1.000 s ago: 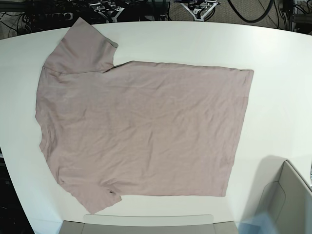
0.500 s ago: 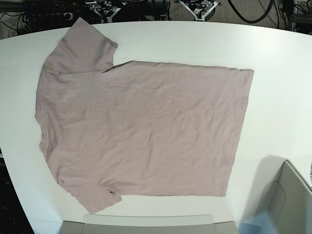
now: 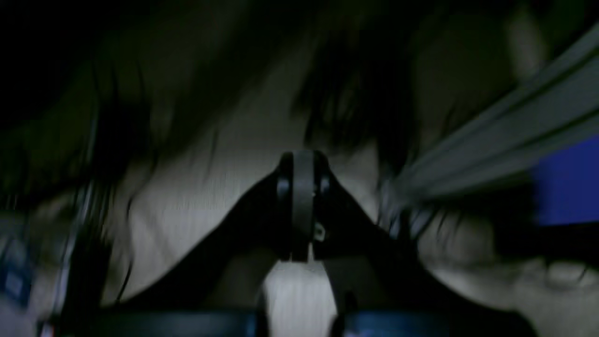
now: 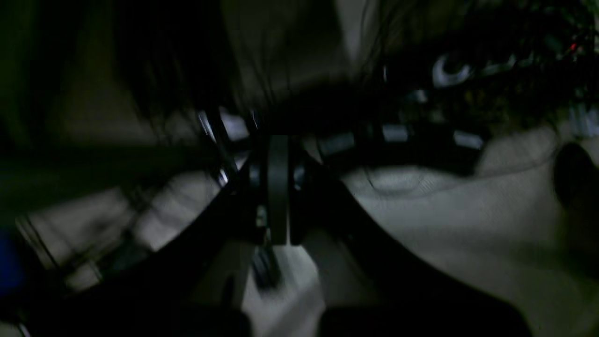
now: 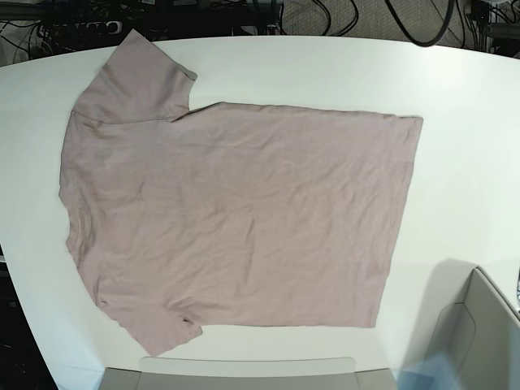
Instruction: Fold the T-shirt properly
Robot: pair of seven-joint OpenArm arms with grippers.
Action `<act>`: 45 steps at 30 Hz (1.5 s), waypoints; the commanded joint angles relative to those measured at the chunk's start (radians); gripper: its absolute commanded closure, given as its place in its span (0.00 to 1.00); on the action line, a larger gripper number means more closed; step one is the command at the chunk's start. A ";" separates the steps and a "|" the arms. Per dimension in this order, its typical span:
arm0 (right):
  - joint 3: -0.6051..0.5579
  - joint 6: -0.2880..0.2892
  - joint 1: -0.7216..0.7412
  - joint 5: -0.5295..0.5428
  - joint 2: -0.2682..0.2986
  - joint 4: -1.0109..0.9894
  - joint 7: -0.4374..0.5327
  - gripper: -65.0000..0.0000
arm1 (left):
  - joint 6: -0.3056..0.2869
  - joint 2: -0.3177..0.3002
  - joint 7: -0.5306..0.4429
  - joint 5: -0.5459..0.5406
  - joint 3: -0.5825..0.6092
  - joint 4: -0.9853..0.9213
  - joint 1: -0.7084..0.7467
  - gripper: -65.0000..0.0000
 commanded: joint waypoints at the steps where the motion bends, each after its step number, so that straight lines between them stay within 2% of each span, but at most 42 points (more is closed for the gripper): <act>1: 0.002 0.033 -0.034 0.034 0.004 -0.002 0.070 1.00 | 0.012 0.000 -0.061 -0.004 -0.003 0.032 0.033 1.00; 3: 0.002 0.091 -0.062 0.084 -0.001 -0.004 0.190 1.00 | 0.012 -0.003 -0.057 -0.004 -0.004 0.069 0.054 1.00; 4: 0.002 0.125 -0.080 0.104 -0.008 0.005 0.216 1.00 | 0.014 0.000 -0.073 -0.004 -0.004 0.077 0.062 1.00; 8: 0.002 0.212 -0.137 0.203 -0.022 0.090 0.208 1.00 | 0.014 0.000 -0.068 -0.004 -0.004 0.225 0.146 1.00; 13: 0.002 0.343 -0.290 0.318 -0.025 0.344 0.206 1.00 | 0.014 -0.001 -0.067 -0.004 -0.044 0.621 0.363 1.00; 17: -0.001 0.372 -0.448 0.361 -0.025 0.637 0.205 1.00 | 0.014 0.008 -0.064 -0.004 -0.127 0.947 0.508 0.99; 20: 0.001 0.372 -0.560 0.362 -0.025 0.857 0.203 1.00 | 0.014 0.008 -0.062 -0.004 -0.153 1.106 0.562 0.99; 22: 0.001 0.372 -0.631 0.362 -0.021 1.018 0.170 1.00 | 0.014 0.008 -0.062 -0.004 -0.164 1.191 0.576 0.99; 27: 0.056 0.370 -0.778 0.394 -0.014 1.435 -0.062 1.00 | 0.014 0.022 -0.061 -0.003 -0.165 1.319 0.577 0.90; 29: 0.125 0.370 -0.818 0.410 -0.024 1.596 -0.197 1.00 | 0.014 0.046 -0.061 -0.003 -0.167 1.355 0.577 0.86; 33: 0.263 0.370 -0.829 0.457 -0.037 1.797 -0.484 1.00 | 0.011 0.078 -0.044 0.002 -0.167 1.385 0.573 0.81; 36: 0.393 0.370 -0.795 0.537 -0.047 1.886 -0.746 0.96 | 0.012 0.078 0.036 0.002 -0.167 1.425 0.570 0.79; 39: 0.541 0.372 -0.725 0.628 -0.045 1.897 -1.027 0.82 | 0.012 0.078 0.131 0.002 -0.167 1.481 0.570 0.79; 43: 0.725 0.378 -0.590 0.640 -0.045 1.866 -1.352 0.67 | 0.012 0.078 0.203 0.002 -0.167 1.508 0.570 0.79; 45: 0.811 0.378 -0.508 0.640 -0.047 1.826 -1.494 0.63 | 0.012 0.078 0.222 0.002 -0.167 1.507 0.568 0.79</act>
